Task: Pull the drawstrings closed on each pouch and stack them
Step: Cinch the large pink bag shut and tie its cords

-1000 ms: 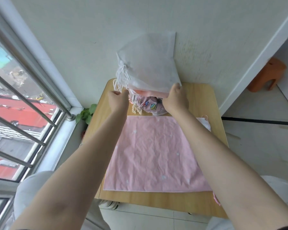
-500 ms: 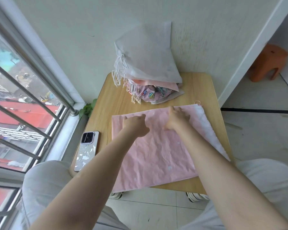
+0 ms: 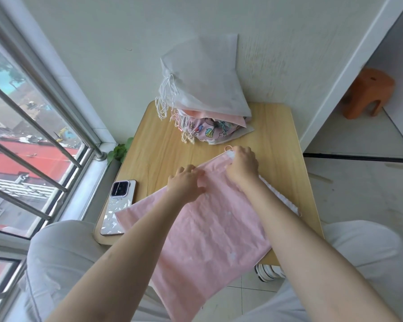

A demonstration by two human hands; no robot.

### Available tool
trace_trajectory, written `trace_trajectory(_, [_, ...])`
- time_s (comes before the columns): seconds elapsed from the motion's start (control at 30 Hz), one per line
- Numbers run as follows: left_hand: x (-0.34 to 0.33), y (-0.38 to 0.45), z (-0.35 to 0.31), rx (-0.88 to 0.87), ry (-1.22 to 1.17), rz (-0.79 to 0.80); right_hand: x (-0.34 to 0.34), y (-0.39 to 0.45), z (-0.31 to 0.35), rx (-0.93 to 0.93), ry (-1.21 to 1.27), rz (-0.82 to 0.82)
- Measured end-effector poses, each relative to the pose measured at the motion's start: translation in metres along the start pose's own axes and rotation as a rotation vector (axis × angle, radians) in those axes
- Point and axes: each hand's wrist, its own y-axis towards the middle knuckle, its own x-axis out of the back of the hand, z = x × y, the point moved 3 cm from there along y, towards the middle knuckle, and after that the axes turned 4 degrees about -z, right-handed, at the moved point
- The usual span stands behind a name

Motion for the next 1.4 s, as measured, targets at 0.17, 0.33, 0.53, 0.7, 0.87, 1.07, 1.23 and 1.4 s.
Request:
trace_trajectory(0.17, [0.000,0.001,-0.002,0.019,-0.015,0.010,0.000,0.004,-0.011,-0.206,-0.078,0.122])
trace_trajectory(0.33, [0.000,0.000,0.000,0.022,-0.018,0.018,0.006,0.010,-0.010,-0.242,-0.055,0.084])
trace_trajectory(0.53, [0.011,0.006,0.001,0.049,-0.137,0.071,0.032,0.023,0.008,-0.093,0.066,0.033])
trace_trajectory(0.7, [0.062,0.012,0.006,0.215,-0.500,0.048,0.073,0.038,0.047,0.147,0.139,-0.178])
trace_trajectory(0.87, [0.112,0.006,0.021,0.281,-1.150,-0.072,0.083,0.037,0.097,0.400,0.056,-0.115])
trace_trajectory(1.07, [0.119,-0.005,0.053,0.349,-1.657,-0.129,0.048,0.005,0.127,0.576,-0.025,-0.018])
trace_trajectory(1.23, [0.125,-0.014,0.070,0.304,-1.788,-0.216,0.029,-0.009,0.131,0.546,-0.012,0.029])
trace_trajectory(1.4, [0.142,-0.022,0.052,0.177,-1.205,-0.322,0.020,-0.018,0.134,0.521,-0.077,0.023])
